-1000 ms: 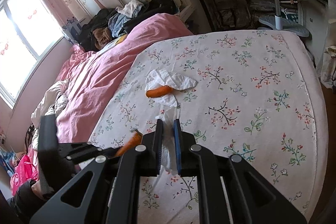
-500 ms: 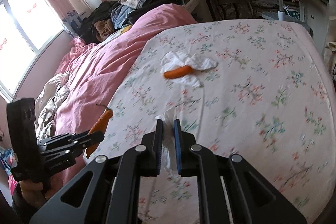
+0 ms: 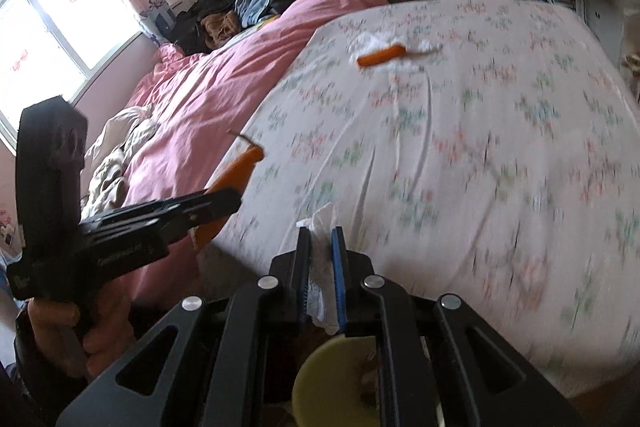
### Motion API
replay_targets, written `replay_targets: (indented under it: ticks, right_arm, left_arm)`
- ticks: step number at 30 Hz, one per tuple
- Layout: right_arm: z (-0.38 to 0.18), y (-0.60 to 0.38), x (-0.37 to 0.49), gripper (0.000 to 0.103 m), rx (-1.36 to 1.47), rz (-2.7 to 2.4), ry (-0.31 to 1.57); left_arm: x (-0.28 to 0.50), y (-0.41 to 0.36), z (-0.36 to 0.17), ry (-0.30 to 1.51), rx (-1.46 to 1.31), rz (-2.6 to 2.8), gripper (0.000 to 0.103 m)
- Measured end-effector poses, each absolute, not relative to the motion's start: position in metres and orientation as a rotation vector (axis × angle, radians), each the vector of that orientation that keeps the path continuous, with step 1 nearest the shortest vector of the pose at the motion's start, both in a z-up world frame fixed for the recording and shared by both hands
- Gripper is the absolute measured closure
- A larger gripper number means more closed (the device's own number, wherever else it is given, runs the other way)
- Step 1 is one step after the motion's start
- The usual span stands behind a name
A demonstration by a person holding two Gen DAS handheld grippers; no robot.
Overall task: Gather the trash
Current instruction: 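Carry both items over the yellow bin and open both tools to drop them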
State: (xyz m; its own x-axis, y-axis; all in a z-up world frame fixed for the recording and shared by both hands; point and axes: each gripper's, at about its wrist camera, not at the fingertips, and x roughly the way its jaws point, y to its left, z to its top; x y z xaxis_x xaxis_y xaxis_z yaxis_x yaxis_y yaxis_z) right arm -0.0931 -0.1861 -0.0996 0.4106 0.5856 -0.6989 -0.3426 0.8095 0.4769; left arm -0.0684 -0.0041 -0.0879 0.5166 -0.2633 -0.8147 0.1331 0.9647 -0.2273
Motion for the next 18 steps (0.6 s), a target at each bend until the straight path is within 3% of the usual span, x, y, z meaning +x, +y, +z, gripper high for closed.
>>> replay_targets:
  ticks: [7, 9, 11, 15, 18]
  right_arm:
    - [-0.119, -0.185, -0.138, 0.088, 0.287, 0.602, 1.081]
    - [-0.124, -0.19, -0.15, 0.078, 0.293, 0.577, 1.104]
    - [-0.122, -0.201, -0.157, 0.054, 0.304, 0.521, 1.086]
    - [-0.107, -0.224, -0.16, 0.052, 0.33, 0.426, 0.999]
    - [-0.102, -0.231, -0.161, 0.036, 0.317, 0.351, 0.943]
  left_arm:
    - [-0.104, -0.015, -0.101, 1.04, -0.134, -0.273, 0.085]
    - [-0.116, -0.018, -0.106, 1.062, -0.136, -0.282, 0.085]
    - [-0.129, -0.021, -0.112, 1.086, -0.136, -0.289, 0.085]
    - [-0.155, -0.034, -0.128, 1.159, -0.115, -0.331, 0.084]
    - [-0.169, -0.041, -0.132, 1.177, -0.089, -0.337, 0.08]
